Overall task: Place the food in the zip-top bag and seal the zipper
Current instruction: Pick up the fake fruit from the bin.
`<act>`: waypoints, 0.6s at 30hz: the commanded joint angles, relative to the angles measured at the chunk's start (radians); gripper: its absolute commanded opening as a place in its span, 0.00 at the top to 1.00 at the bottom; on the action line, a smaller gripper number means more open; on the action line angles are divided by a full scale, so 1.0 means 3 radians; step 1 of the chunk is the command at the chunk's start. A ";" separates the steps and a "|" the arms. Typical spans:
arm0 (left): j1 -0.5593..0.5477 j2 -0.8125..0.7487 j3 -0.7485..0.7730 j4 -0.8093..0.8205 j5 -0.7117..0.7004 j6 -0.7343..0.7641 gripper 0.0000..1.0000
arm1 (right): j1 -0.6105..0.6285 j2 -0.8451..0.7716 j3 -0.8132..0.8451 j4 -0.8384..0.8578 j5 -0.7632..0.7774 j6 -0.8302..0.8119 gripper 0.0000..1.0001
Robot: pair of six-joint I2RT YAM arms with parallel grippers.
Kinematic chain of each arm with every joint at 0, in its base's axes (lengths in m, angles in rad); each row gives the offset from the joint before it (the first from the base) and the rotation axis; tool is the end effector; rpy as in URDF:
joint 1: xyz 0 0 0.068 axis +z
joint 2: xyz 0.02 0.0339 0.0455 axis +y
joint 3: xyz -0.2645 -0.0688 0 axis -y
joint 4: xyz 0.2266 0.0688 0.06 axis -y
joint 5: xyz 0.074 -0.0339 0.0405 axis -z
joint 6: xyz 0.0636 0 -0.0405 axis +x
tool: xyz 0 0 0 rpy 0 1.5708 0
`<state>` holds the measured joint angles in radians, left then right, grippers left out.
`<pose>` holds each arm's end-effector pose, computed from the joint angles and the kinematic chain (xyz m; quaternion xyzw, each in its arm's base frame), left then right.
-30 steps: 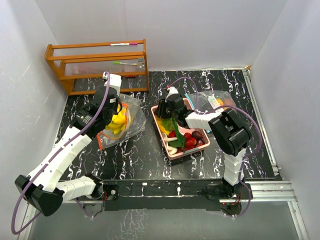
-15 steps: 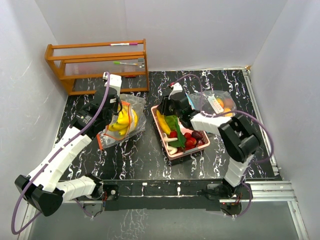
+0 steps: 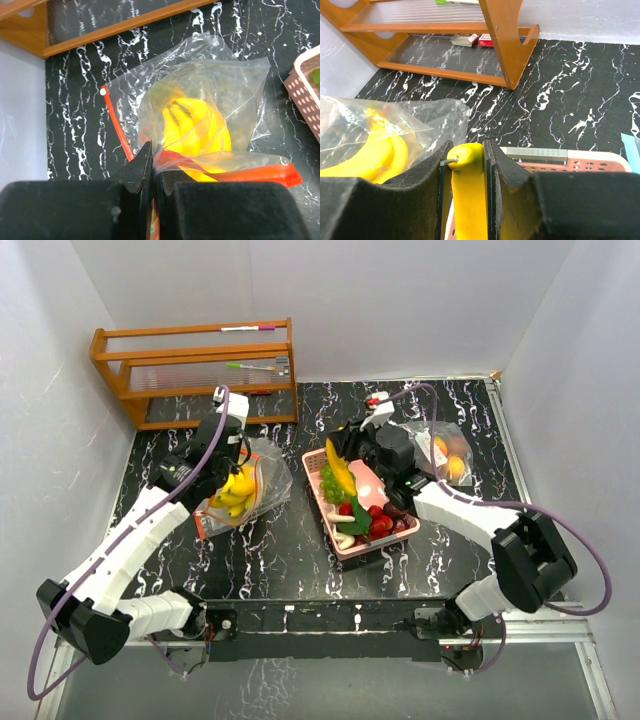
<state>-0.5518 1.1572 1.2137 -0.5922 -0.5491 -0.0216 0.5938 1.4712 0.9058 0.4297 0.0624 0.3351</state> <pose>0.2276 -0.1011 0.3629 0.0897 0.8424 0.0913 0.5234 0.2951 0.1944 0.2874 -0.0768 0.7494 0.2734 0.5981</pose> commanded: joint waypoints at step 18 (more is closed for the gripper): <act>0.0011 0.0649 -0.0037 0.0736 0.1169 -0.0466 1.00 | 0.0005 -0.1113 -0.0402 -0.0034 -0.1048 0.0393 0.87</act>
<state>-0.5518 1.3586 1.2102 -0.4335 -0.2745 -0.1230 0.5934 1.1450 0.8032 0.4217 -0.1505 0.3702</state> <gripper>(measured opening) 0.007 0.294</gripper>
